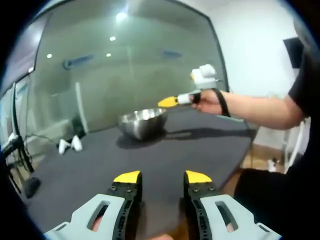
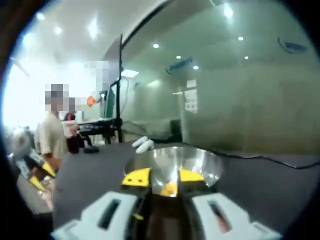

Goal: Pick up the QQ candy scattered on the table and place it into the stainless steel bowl on the table

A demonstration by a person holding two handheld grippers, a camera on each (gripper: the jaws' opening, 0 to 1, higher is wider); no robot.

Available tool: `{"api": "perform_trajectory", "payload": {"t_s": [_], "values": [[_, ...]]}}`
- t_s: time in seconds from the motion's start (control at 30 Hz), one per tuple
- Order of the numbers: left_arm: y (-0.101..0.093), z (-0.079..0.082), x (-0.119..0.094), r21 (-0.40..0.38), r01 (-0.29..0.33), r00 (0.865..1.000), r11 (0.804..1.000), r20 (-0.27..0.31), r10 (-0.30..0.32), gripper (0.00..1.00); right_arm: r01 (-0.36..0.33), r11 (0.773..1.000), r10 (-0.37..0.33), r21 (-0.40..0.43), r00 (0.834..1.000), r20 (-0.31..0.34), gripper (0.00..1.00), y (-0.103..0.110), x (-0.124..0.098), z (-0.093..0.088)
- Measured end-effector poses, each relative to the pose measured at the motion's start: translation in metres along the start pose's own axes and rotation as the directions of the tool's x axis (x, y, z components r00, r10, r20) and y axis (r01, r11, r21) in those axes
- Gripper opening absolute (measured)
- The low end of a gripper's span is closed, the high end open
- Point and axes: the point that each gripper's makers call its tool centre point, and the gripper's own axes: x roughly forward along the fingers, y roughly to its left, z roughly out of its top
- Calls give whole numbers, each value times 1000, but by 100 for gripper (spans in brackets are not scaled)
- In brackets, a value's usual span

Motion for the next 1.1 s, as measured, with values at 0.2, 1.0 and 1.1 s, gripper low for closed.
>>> {"api": "perform_trajectory", "payload": {"t_s": [0.2, 1.0, 1.1], "values": [[0, -2, 2, -3, 2, 1000, 1000, -1, -2, 35, 9, 999, -10, -41, 1000, -18, 20, 7, -32, -9], [-8, 10, 16, 18, 26, 999, 999, 44, -27, 35, 16, 999, -14, 51, 1000, -25, 21, 30, -145, -50], [-8, 9, 17, 24, 25, 999, 999, 37, -26, 35, 27, 998, -25, 50, 999, -46, 21, 26, -144, -57]]}}
